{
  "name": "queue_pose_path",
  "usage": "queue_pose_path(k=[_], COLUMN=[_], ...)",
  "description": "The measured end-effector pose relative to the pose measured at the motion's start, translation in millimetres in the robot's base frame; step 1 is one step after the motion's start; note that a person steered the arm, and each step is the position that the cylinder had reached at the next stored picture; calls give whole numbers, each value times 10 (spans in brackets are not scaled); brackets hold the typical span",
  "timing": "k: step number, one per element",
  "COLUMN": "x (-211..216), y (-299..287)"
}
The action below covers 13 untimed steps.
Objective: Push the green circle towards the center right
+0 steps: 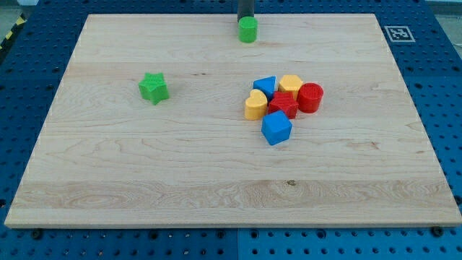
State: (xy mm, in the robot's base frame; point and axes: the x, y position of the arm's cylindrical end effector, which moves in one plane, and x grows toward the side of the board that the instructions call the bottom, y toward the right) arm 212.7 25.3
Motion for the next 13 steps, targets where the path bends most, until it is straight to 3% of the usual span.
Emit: queue_pose_path(k=[1,2,3,5,6,7,8,9,13], x=[85,86,337,737,716,399,500,890,1035], y=[19,-364,-416,456,353,216,894,1320,2037])
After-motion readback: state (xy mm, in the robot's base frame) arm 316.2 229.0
